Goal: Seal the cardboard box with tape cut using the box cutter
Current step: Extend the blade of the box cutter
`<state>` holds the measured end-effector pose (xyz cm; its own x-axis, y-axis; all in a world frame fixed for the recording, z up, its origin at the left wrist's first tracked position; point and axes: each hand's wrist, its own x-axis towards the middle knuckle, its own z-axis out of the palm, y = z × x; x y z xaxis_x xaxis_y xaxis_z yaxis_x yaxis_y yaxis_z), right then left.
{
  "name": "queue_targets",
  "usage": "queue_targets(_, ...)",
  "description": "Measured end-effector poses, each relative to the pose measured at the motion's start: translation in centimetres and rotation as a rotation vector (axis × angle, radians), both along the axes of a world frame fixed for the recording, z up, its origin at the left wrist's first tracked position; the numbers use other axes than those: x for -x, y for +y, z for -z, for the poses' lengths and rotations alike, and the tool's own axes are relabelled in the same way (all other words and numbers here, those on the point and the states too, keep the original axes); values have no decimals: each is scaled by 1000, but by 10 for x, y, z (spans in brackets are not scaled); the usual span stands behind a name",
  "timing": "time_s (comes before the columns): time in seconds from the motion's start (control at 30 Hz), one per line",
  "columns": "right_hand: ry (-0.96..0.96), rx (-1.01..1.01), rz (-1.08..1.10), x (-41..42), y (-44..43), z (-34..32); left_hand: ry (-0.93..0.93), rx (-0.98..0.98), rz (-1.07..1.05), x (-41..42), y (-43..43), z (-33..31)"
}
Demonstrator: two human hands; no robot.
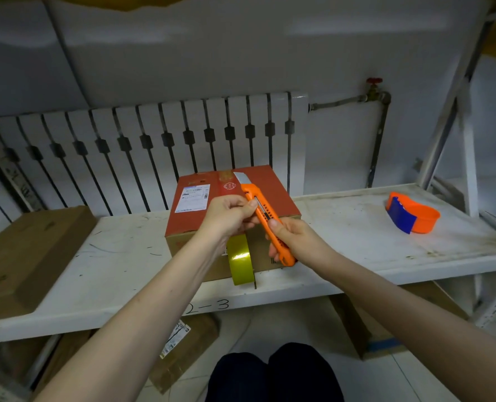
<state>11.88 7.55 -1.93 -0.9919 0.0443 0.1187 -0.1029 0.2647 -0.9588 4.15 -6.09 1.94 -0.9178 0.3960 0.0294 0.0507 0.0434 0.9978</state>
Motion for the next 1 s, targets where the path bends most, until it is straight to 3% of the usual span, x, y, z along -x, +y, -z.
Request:
queue_targets(0.13, -81, 46, -63, 0, -3, -5, -1, 44, 20, 2, -1, 1)
queue_targets(0.37, -16, 52, -24, 8, -7, -6, -9, 58, -11, 5, -1, 1)
queue_targets(0.6, -28, -50, 25, 18, -6, -2, 40, 116, -20, 10, -4, 4)
queue_targets(0.7, 96, -281, 229, 29, 1, -1, 99, 332, -236, 12, -12, 15)
queue_targets(0.8, 193, -660, 347, 40, 7, -3, 14, 477, -336, 7, -25, 33)
queue_targets(0.93, 186, -851, 263, 50, 2, -1, -281, 304, -289, -7, -23, 47)
queue_targets(1.0, 200, -855, 189, 54, -3, 2, -319, 234, -283, -9, -17, 51)
